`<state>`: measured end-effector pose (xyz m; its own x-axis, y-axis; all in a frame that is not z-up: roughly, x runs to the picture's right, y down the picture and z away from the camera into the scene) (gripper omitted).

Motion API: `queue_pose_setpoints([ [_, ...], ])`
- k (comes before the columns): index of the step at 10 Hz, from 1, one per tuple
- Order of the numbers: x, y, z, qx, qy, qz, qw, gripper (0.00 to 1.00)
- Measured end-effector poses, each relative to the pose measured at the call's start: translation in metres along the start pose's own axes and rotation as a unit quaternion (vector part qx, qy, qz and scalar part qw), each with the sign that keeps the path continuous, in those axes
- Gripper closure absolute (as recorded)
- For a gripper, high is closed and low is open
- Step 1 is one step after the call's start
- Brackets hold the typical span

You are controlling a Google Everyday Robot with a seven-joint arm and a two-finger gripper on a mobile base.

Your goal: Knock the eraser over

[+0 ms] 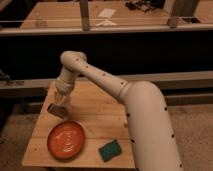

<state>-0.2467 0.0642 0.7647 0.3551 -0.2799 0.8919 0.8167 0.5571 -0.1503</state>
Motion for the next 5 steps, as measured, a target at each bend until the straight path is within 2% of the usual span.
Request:
queue_pose_setpoints([
  [5,-0.0016,-0.0006,0.0043,-0.003,-0.001,-0.002,1.0000,0.93],
])
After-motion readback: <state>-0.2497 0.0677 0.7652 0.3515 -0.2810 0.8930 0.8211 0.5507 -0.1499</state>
